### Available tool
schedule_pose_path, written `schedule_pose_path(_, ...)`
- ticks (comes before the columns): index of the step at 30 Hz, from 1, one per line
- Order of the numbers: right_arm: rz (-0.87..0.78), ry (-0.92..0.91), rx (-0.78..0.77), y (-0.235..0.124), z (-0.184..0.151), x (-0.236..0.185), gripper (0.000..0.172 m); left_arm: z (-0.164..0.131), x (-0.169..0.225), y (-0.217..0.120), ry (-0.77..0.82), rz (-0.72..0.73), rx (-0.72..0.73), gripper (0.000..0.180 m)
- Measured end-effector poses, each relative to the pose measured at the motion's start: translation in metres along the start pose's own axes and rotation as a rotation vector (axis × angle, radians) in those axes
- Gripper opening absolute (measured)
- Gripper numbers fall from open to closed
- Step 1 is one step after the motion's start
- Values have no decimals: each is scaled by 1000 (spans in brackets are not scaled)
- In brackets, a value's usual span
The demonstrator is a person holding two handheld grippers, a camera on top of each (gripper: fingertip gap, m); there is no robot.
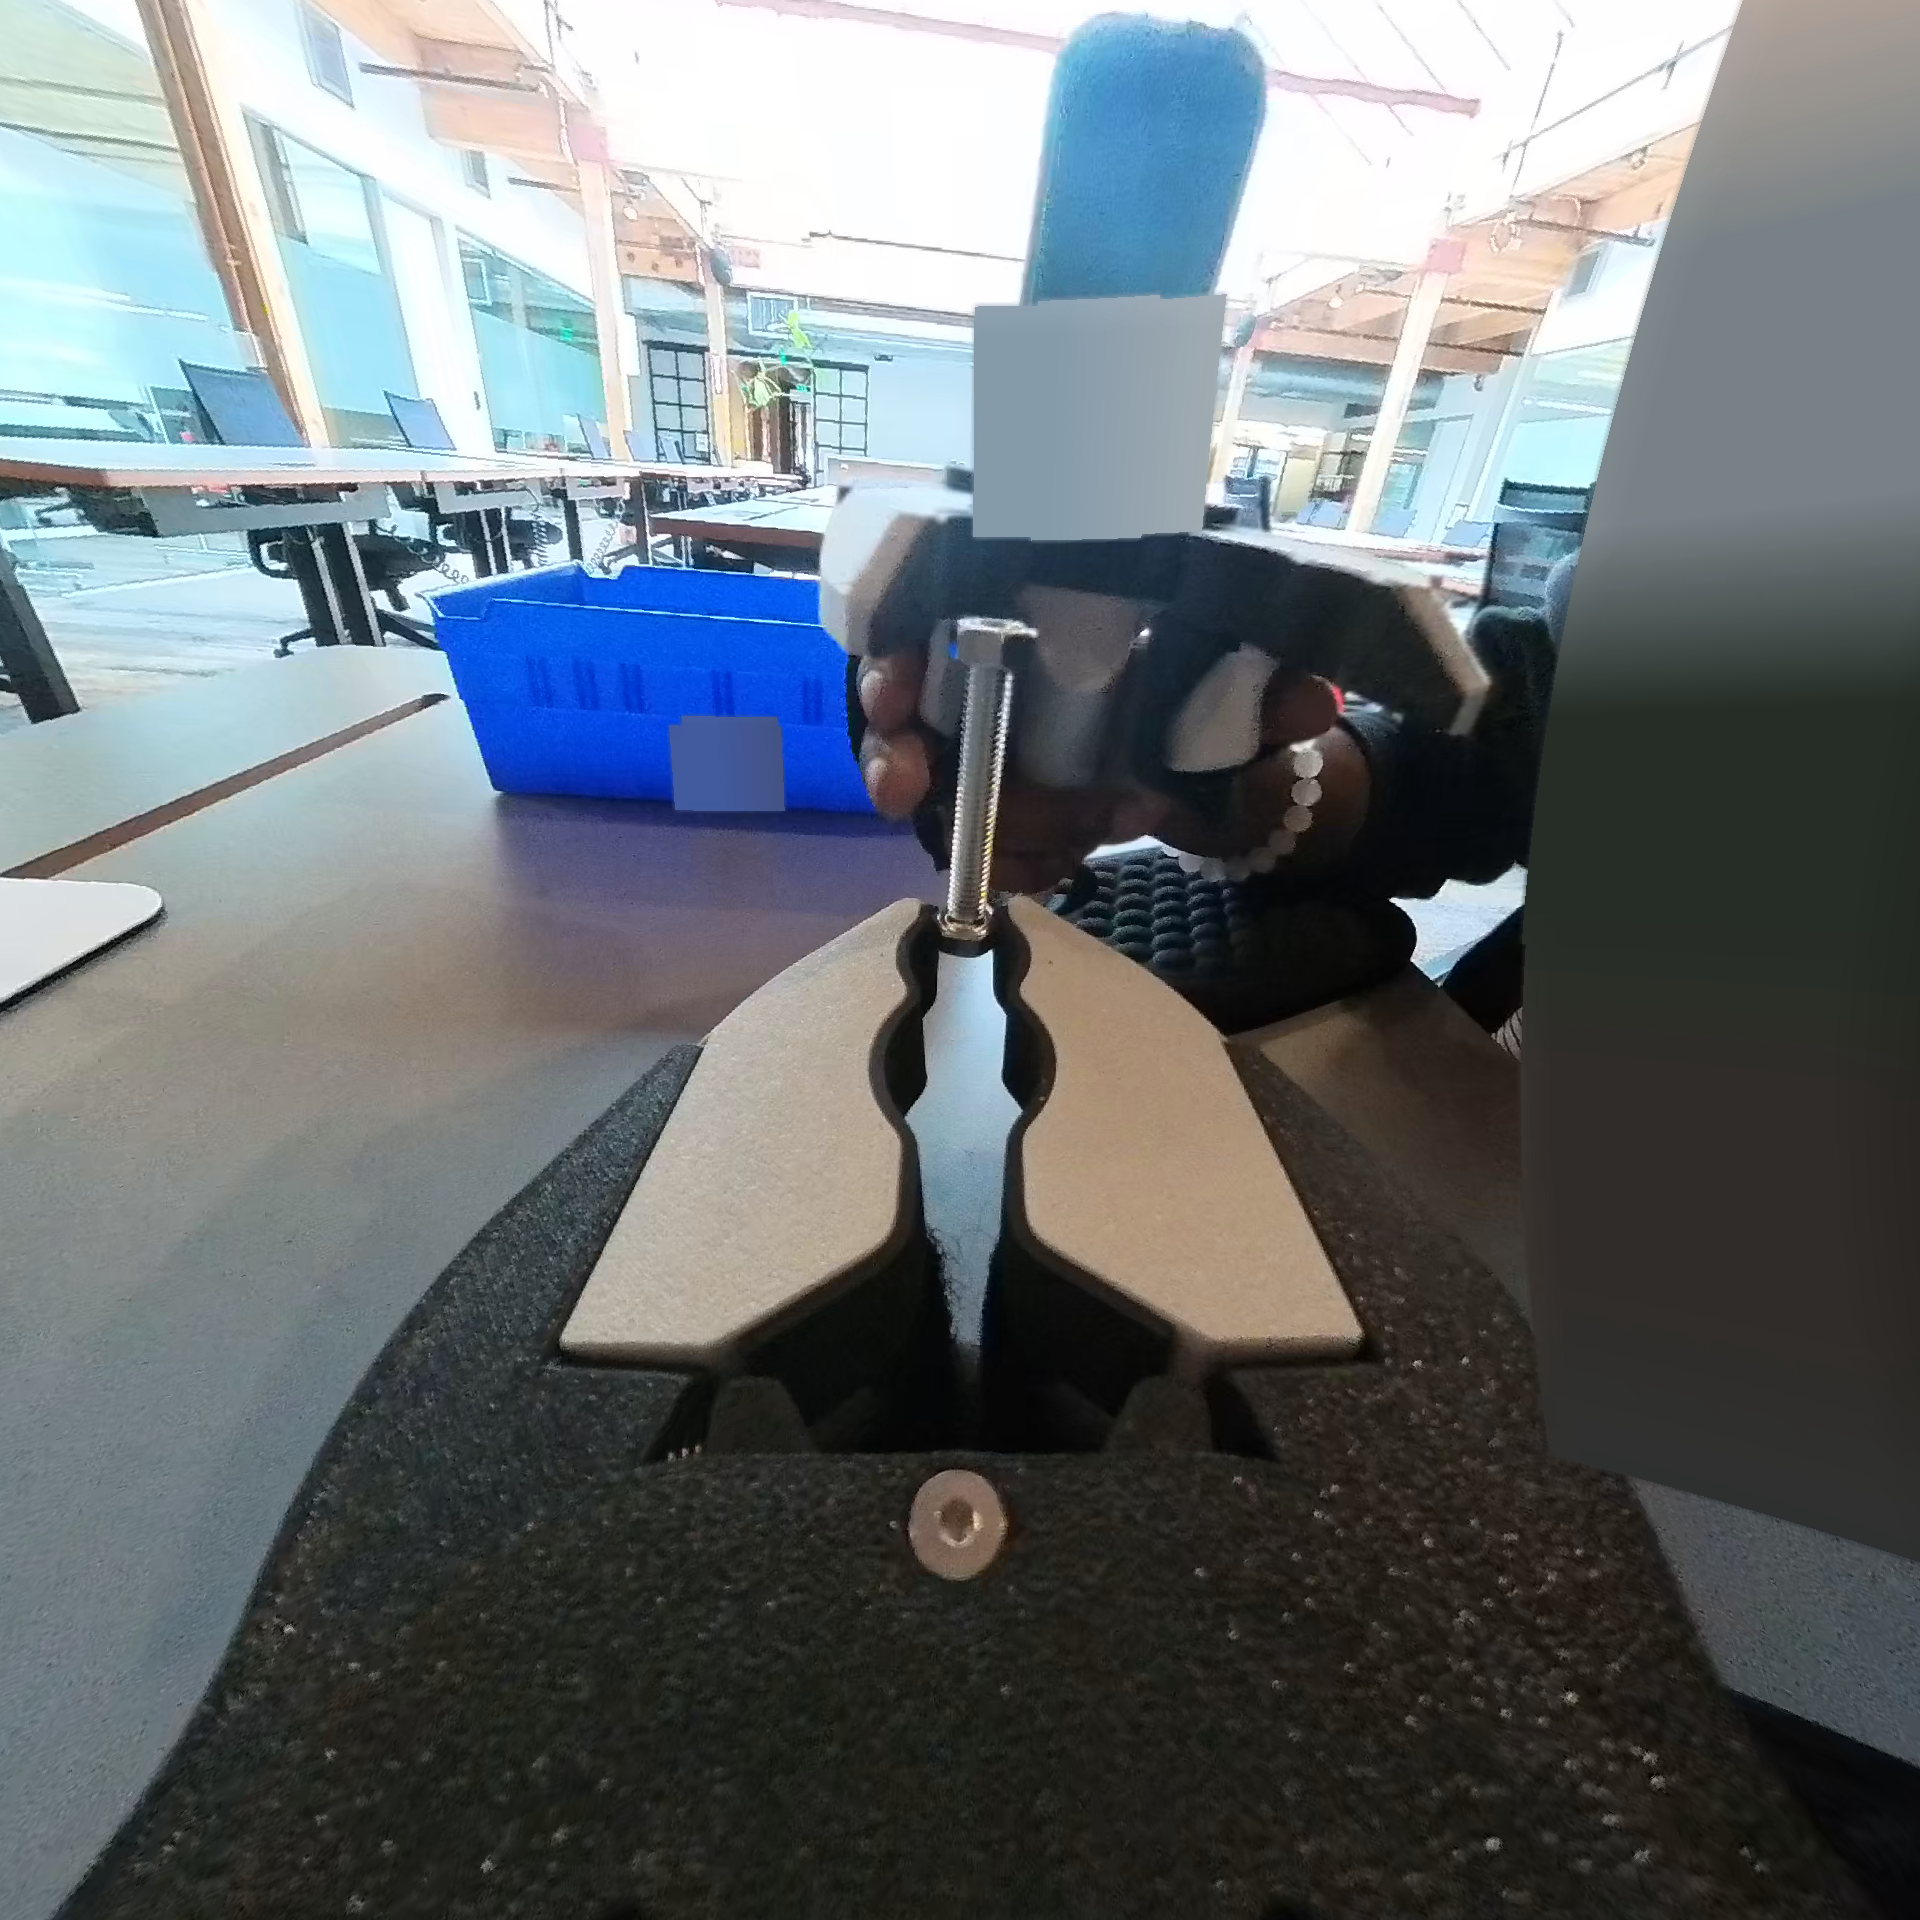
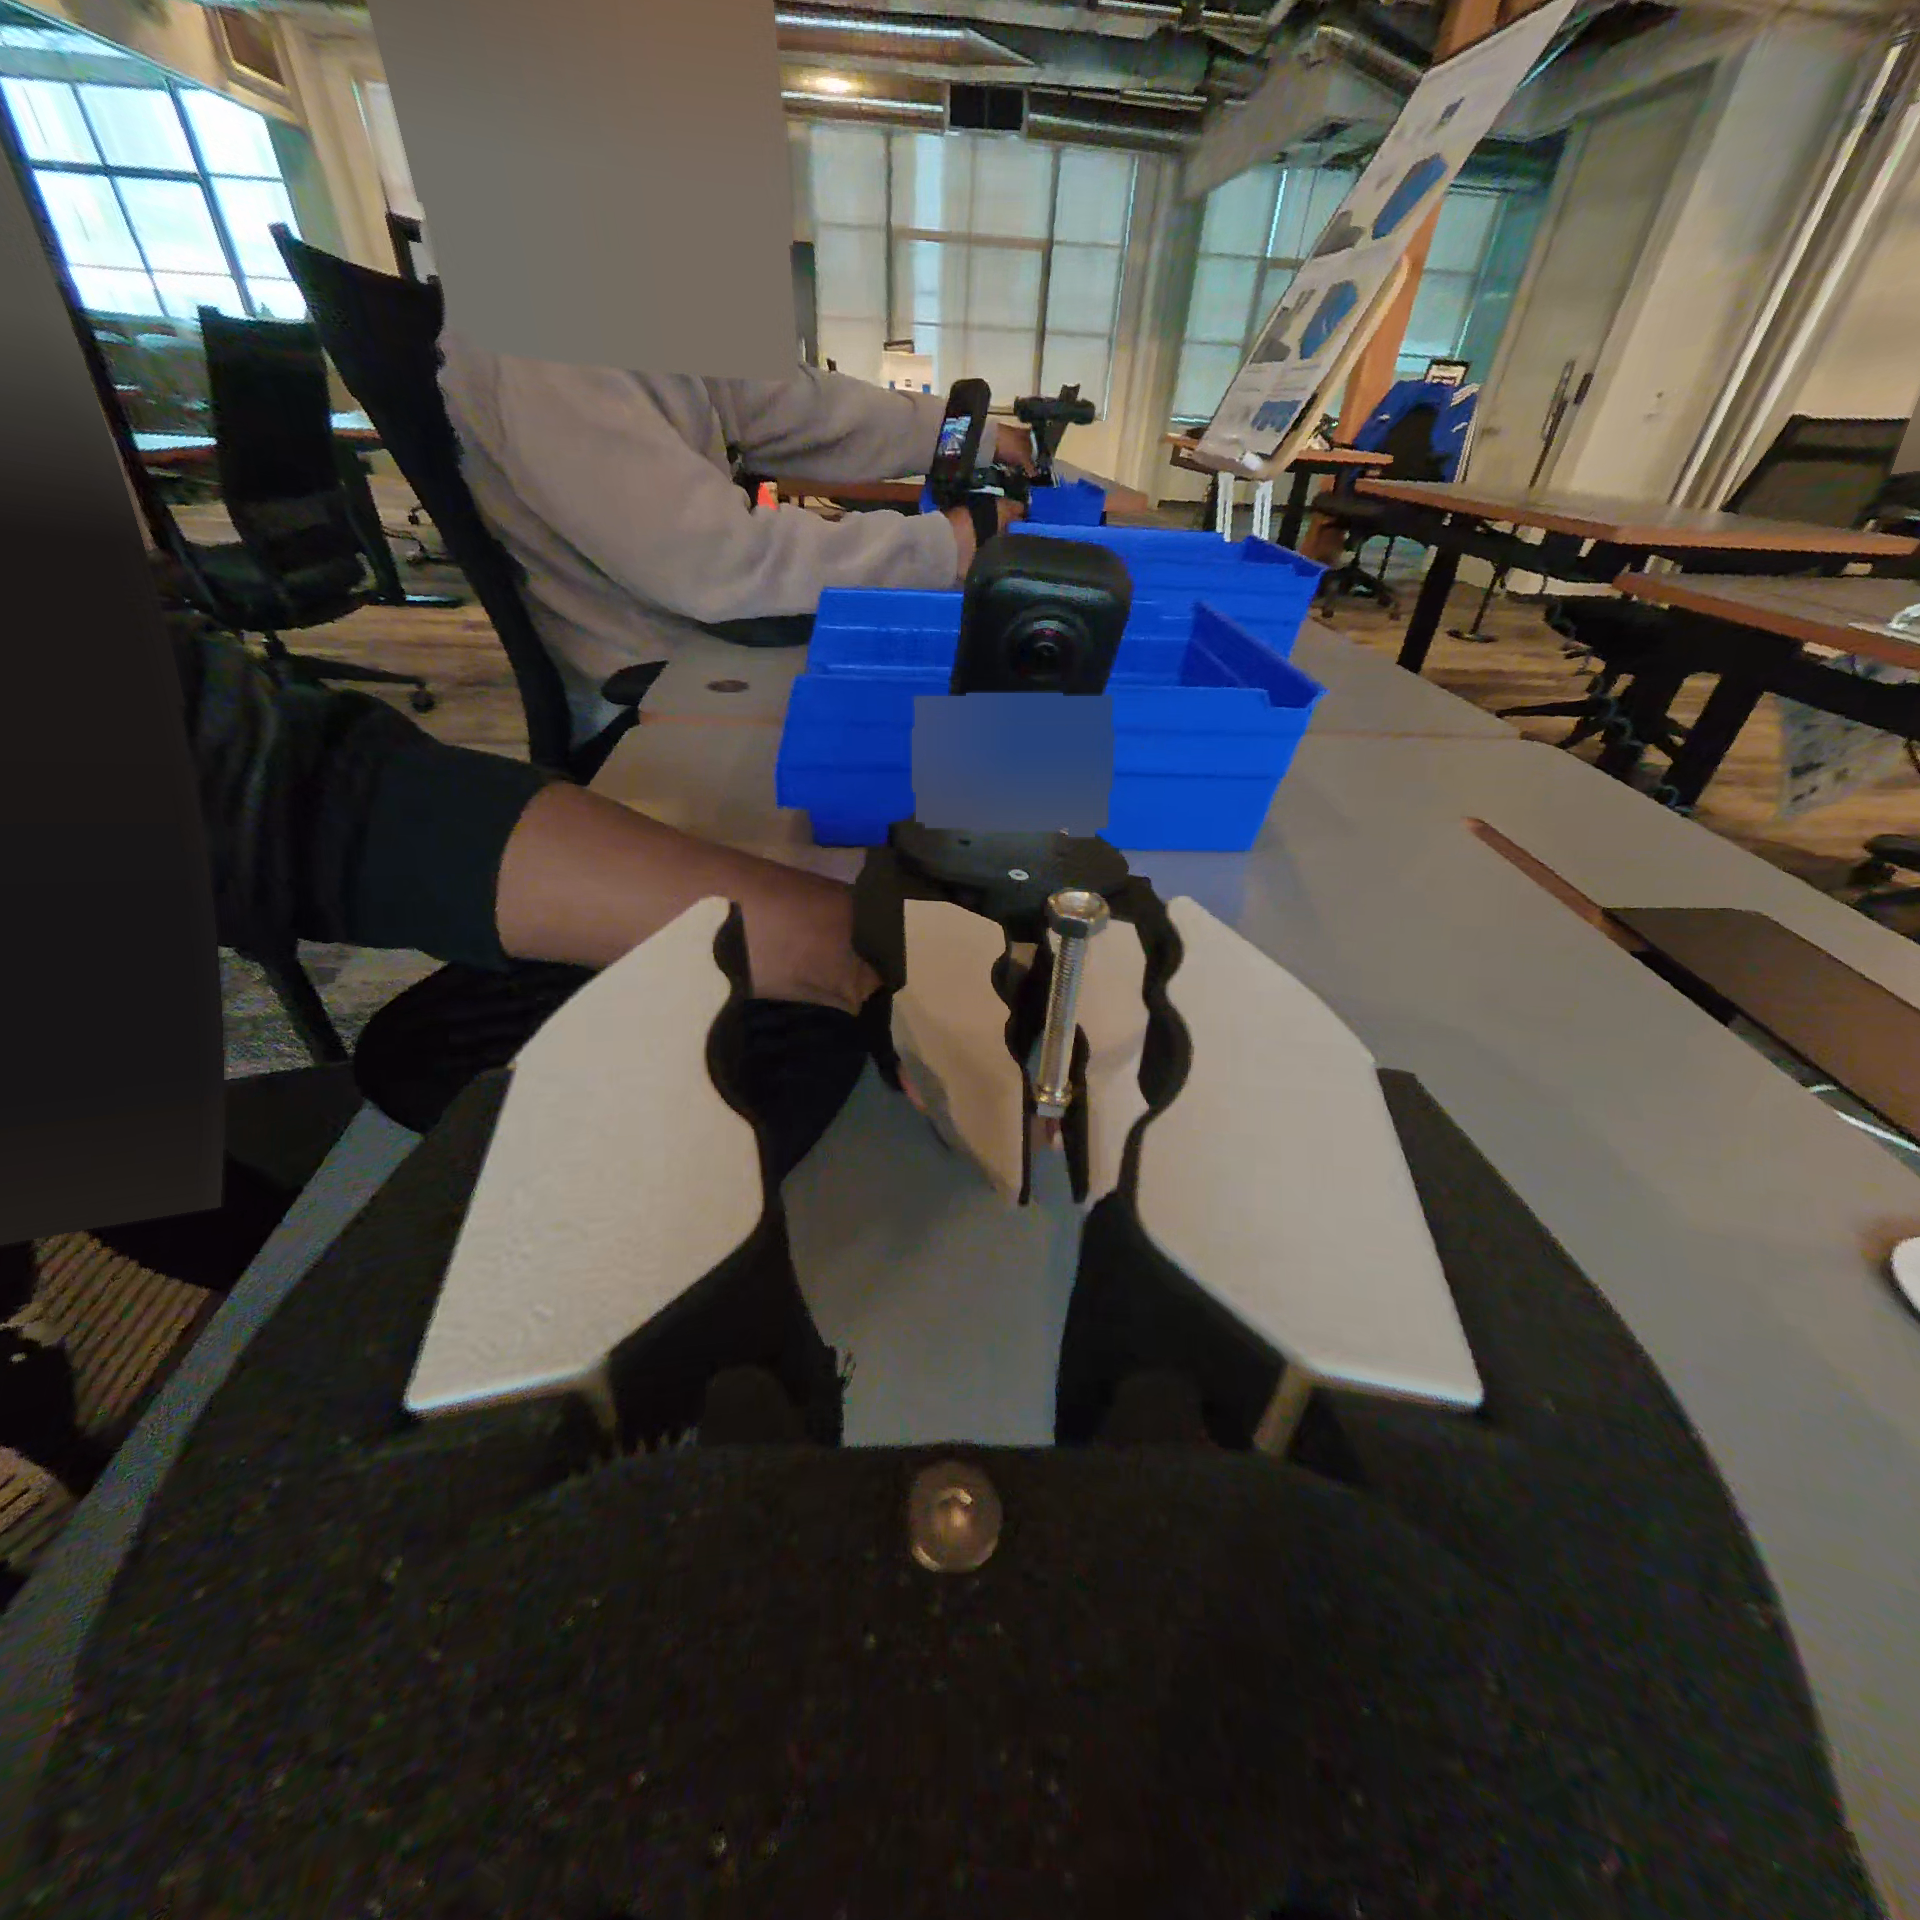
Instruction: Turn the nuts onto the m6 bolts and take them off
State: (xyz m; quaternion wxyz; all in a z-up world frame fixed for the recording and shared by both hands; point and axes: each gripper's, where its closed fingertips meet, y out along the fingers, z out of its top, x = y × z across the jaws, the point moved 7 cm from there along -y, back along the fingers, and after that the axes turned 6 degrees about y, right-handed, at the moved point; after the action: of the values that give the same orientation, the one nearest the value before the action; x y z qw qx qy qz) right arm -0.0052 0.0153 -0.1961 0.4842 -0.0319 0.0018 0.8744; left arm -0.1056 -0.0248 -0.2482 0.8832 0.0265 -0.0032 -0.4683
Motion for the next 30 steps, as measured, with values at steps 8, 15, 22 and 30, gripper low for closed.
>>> schedule_pose_path(8, 2, -5, 0, -5, 2, 1, 53, 0, -1, 0, -12, 2, 4, 9)
schedule_pose_path(15, -36, -32, 60, -12, 6, 4, 41, 0, 0, 1, -5, 3, -4, 10)
schedule_pose_path(22, -10, -43, -10, -7, 0, 2, 45, -2, 0, 3, 1, 9, -28, 9)
schedule_pose_path(30, -60, -11, 25, -14, 2, 10, 29, -2, 0, 3, 1, 17, -34, 9)
